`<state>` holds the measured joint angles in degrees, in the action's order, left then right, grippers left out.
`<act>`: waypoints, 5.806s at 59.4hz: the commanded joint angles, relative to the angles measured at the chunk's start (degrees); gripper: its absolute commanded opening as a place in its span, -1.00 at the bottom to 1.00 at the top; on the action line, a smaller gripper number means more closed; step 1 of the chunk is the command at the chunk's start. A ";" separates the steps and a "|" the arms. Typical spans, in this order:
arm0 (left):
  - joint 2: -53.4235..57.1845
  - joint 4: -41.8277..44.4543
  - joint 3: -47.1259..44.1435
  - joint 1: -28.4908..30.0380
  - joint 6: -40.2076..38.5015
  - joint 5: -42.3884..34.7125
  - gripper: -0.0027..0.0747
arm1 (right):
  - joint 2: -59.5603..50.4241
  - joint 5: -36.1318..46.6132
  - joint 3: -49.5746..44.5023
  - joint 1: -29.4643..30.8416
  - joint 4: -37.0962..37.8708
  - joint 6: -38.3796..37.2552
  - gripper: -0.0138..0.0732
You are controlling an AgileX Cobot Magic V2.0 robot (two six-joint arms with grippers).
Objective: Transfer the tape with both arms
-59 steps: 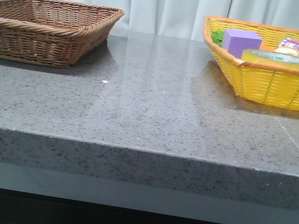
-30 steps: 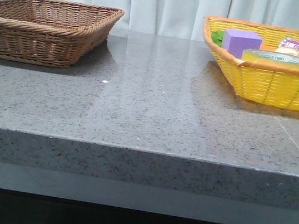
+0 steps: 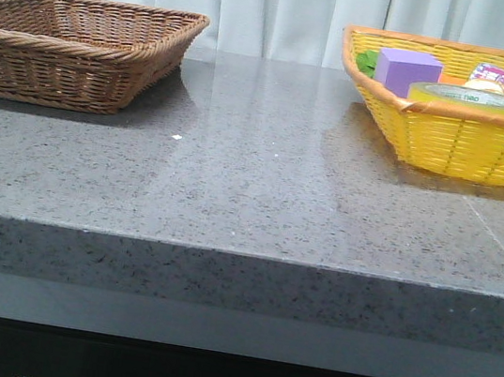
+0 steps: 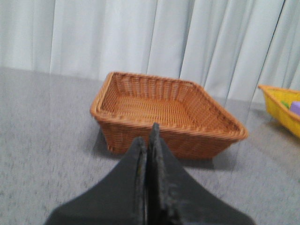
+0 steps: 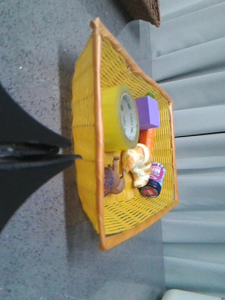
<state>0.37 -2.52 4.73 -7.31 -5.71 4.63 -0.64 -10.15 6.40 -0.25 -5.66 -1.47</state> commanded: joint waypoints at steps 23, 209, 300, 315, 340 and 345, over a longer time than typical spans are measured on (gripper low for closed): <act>-3.98 0.06 24.66 0.14 -0.32 14.84 -0.98 | 6.96 -13.43 25.42 0.28 1.18 0.44 -0.84; -43.77 -3.00 46.17 -32.50 8.30 25.10 0.34 | 111.59 -52.27 101.50 0.18 -4.09 5.22 0.11; -43.77 -3.00 46.17 -32.50 8.30 25.25 0.34 | 97.22 -52.07 102.01 -27.79 0.07 12.57 -0.40; -43.77 -3.00 46.17 -32.50 8.30 25.25 0.34 | 103.65 -50.52 102.01 -31.23 4.63 12.69 -0.40; -43.77 -3.00 46.17 -32.50 8.30 25.25 0.34 | 110.77 -46.81 102.01 -31.29 6.85 12.96 -0.40; -43.77 -3.00 46.17 -32.50 8.30 25.25 0.34 | 111.40 -46.75 102.01 -31.29 7.23 12.96 -0.40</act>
<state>-43.49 -4.81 48.93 -39.28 2.72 33.72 113.87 -59.91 106.45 -31.49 0.76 10.88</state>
